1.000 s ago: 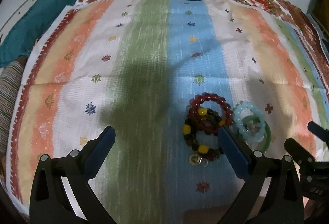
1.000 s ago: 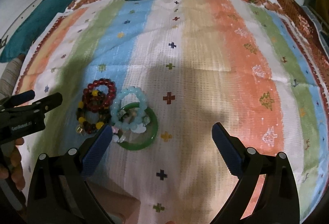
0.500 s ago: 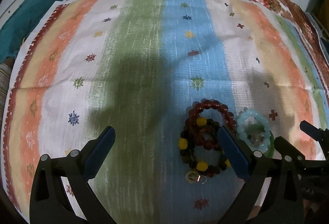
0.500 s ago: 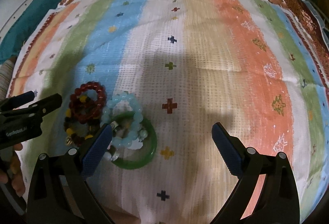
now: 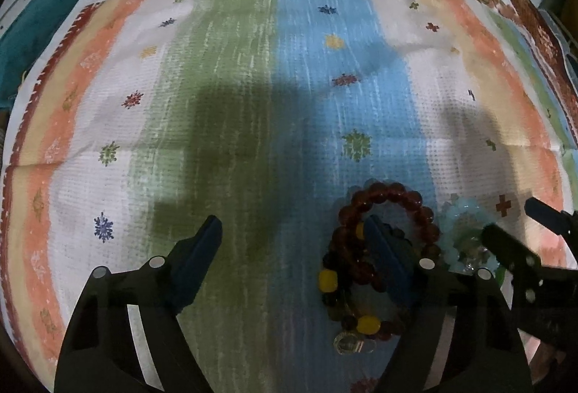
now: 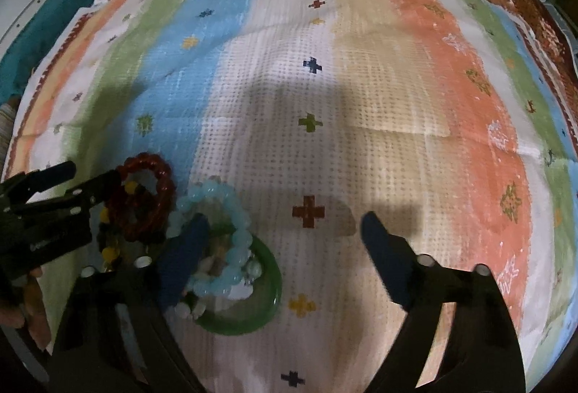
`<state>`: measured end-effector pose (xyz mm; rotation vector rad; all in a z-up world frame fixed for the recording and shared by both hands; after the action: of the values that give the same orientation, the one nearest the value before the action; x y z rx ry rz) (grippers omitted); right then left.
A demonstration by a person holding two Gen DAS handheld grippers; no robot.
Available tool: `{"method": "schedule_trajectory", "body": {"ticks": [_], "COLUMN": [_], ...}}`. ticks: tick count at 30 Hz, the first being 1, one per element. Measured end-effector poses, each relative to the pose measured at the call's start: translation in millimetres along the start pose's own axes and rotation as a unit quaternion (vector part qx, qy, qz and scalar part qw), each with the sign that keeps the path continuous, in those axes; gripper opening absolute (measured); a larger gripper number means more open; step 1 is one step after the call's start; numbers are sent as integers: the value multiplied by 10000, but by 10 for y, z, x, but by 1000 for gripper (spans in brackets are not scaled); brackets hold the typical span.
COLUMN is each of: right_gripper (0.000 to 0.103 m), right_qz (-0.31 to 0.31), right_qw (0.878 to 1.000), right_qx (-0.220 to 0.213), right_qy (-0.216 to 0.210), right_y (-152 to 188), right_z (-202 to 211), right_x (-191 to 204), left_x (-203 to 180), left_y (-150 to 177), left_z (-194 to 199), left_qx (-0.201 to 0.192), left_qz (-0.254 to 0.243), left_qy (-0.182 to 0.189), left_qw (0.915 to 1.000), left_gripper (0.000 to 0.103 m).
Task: Organize jewelry
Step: 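Grasp the light blue bead bracelet with the right tool while the left tool grasps the red bead bracelet, then lift both held bracelets and carry them over the silver tin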
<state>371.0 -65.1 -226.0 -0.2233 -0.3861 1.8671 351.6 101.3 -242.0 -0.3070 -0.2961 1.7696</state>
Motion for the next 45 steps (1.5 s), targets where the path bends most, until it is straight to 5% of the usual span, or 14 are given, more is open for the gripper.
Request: {"method": "schedule_trajectory", "body": {"ticks": [7,9,12,15,19,45], "right_gripper": [60,38,17,16,12,12], "right_qz": [118,158,192,290,292,345], "right_qw": [9999,9999,9996,9994,9993,9979], "right_qx": [8,30,126,104,78,-523], "right_qy": [8,-35,-179,-154,-205,-159], "right_y": [-54,-55,-19,-9,2,141], "right_z": [-82,-91,-120,-113,-82,742], "right_x": [71,91,142,167,164,138], "left_x": [-47,-90,-152,-206,-230,-359], "left_y": [-7,4,34,36,40,52], "left_z": [-69,-74,-98,-104,-79,1002], "left_qx": [3,-2,70,130,131,-720], "left_qz": [-3,-75,-130,-119,-175,-520], "left_qy": [218,287,445,616,571,285], "left_qw": [9998,9996,9989,9979,9981,9956], "left_gripper": [52,43,30,15,13,13]}}
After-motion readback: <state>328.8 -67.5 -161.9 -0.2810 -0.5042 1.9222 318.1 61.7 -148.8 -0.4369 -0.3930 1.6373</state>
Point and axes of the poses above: each gripper's, at about its wrist camera, not at the fingertips, and z roughly against the way its jaws point, x to its left, y to its underside, the point moved 9 cm from there along -z, roughly the way its jaws point, and after that the axes turned 1 degree about y, right-handed, at the moved point
